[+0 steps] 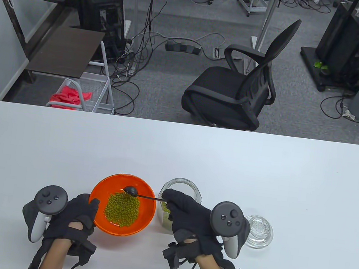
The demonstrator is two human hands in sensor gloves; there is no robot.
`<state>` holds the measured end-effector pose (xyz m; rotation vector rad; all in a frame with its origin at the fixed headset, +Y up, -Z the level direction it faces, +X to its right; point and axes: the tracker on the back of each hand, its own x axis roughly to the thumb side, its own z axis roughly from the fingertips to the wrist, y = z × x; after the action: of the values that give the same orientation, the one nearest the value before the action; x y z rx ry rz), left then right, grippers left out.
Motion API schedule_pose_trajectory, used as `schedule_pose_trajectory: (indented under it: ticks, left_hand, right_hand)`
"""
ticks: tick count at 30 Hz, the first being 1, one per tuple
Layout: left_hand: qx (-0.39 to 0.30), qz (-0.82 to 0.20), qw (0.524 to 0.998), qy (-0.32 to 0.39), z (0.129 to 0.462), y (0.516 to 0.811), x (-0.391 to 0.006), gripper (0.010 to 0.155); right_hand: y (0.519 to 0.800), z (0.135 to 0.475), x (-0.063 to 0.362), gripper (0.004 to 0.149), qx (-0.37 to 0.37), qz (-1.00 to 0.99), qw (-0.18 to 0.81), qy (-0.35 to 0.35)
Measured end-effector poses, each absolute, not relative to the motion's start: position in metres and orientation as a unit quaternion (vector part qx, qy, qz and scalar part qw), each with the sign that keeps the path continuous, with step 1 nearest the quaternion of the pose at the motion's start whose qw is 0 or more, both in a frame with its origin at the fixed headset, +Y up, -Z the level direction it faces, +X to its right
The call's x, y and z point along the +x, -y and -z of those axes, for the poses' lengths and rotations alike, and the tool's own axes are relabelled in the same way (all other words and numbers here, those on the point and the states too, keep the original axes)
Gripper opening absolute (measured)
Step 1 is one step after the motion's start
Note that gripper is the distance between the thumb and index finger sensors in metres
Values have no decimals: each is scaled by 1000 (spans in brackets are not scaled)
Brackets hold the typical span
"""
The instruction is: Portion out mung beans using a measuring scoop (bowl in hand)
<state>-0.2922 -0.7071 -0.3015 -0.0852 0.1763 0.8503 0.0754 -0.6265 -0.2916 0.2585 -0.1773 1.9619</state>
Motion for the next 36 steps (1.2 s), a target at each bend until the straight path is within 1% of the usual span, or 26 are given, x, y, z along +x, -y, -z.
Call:
schedule_pose_trajectory:
  ticks: [9, 17, 22, 27, 32, 36]
  left_hand:
    - [-40, -410, 907, -88, 301, 707, -293, 55]
    - [-41, -409, 908, -88, 302, 707, -292, 55]
    - [-41, -407, 908, -88, 302, 707, -292, 55]
    - [-41, -407, 908, -88, 302, 707, -292, 55]
    - [-41, -407, 909, -87, 302, 707, -292, 55]
    - [-42, -406, 909, -88, 302, 707, -292, 55]
  right_hand:
    - [614, 291, 95, 39, 97, -813, 567, 90]
    - [599, 288, 133, 41, 63, -799, 587, 117]
    - [592, 284, 152, 41, 40, -804, 575, 147]
    - [586, 279, 168, 42, 8, -814, 549, 191]
    - [585, 278, 173, 42, -2, -822, 534, 199]
    - [586, 280, 169, 42, -1, -835, 518, 189]
